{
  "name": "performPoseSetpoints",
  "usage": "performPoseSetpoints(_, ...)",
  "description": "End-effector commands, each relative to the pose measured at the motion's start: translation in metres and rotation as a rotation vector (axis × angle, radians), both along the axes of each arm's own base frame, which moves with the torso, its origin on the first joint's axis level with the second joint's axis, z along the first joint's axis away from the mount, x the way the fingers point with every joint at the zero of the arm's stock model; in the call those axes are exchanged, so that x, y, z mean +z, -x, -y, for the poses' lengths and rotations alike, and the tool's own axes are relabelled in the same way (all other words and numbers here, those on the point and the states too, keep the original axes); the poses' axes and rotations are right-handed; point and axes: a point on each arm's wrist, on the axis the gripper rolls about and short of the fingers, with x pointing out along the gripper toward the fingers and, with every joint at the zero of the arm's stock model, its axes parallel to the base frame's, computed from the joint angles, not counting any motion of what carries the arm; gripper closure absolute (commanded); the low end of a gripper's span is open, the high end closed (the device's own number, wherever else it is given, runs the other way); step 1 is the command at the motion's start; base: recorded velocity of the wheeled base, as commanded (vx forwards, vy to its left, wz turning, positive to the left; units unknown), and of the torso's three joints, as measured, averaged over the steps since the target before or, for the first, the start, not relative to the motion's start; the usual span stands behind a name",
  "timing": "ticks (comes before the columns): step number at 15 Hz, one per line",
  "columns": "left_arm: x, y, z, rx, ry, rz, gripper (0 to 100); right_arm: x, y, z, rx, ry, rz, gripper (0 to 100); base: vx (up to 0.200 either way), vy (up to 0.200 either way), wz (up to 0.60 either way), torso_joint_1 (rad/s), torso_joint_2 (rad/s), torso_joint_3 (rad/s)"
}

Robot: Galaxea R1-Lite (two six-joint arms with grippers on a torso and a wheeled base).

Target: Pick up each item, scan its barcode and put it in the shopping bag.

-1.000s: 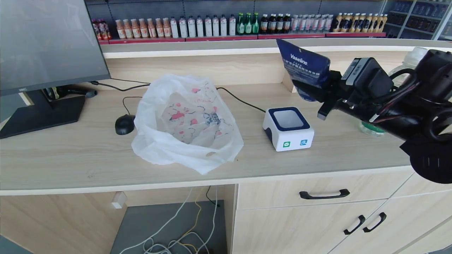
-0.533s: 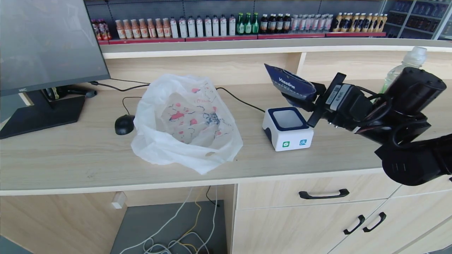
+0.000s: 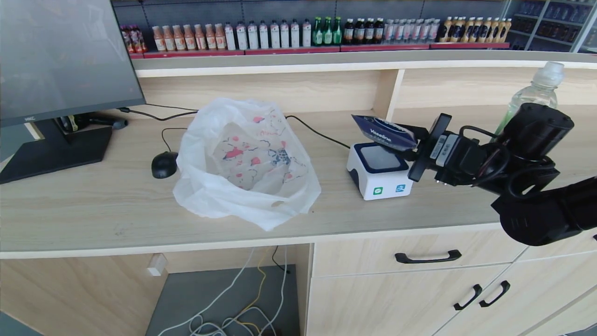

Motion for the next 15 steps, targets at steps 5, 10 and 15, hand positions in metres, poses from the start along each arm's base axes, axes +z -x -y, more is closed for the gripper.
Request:
performPoseSetpoints(5, 0.0, 0.0, 0.0, 0.0, 0.0, 0.0, 0, -0.0029, -0.0033, 0.0032, 0.005, 0.007, -0.004, 100, 0.0, 0.0, 0.0, 0.0, 0.0, 0.0)
performPoseSetpoints(10, 0.0, 0.0, 0.0, 0.002, 0.0, 0.0, 0, -0.0024, -0.0035, 0.0031, 0.003, 0.015, 0.009, 100, 0.0, 0.0, 0.0, 0.0, 0.0, 0.0)
performPoseSetpoints(15, 0.0, 0.0, 0.0, 0.0, 0.0, 0.0, 0, -0.0045, -0.0034, 0.0032, 0.003, 0.018, 0.004, 100, 0.0, 0.0, 0.0, 0.0, 0.0, 0.0)
